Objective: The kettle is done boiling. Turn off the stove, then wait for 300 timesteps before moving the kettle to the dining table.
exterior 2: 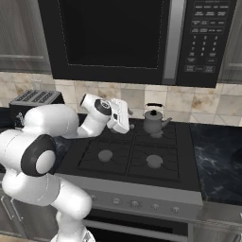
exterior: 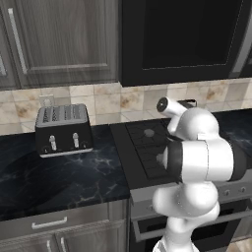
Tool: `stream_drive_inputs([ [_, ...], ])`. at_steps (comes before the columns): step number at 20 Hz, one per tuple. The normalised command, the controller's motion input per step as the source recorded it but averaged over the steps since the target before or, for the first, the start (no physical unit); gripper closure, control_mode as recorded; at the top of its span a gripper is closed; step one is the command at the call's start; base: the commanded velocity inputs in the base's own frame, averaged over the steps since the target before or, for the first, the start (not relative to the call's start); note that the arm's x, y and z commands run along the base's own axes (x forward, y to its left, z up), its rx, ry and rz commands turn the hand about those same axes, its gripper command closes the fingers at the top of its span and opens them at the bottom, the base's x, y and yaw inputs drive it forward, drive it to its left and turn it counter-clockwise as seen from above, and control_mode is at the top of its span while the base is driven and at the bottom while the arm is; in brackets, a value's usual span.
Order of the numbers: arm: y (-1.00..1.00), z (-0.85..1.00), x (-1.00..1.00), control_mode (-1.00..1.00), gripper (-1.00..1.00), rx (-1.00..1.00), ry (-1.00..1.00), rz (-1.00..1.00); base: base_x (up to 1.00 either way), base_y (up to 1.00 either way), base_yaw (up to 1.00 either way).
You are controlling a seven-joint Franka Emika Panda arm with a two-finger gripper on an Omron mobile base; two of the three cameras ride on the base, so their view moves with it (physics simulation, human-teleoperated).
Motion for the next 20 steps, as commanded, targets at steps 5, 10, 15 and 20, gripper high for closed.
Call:
stream_drive_inputs([
  [5, 0.00, 0.00, 0.13, -1.00, -1.00, -0.07, 0.00, 0.00, 0.00, 0.00, 0.00],
  [10, 0.00, 0.00, 0.19, -1.00, -1.00, -0.07, 0.00, 0.00, 0.00, 0.00, 0.00],
  [15, 0.02, 0.01, 0.29, -1.00, -1.00, -0.06, 0.01, 0.00, 0.00, 0.00, 0.00],
  [20, 0.10, 0.01, 0.33, -1.00, -1.00, -0.05, 0.04, -0.02, 0.00, 0.00, 0.00],
])
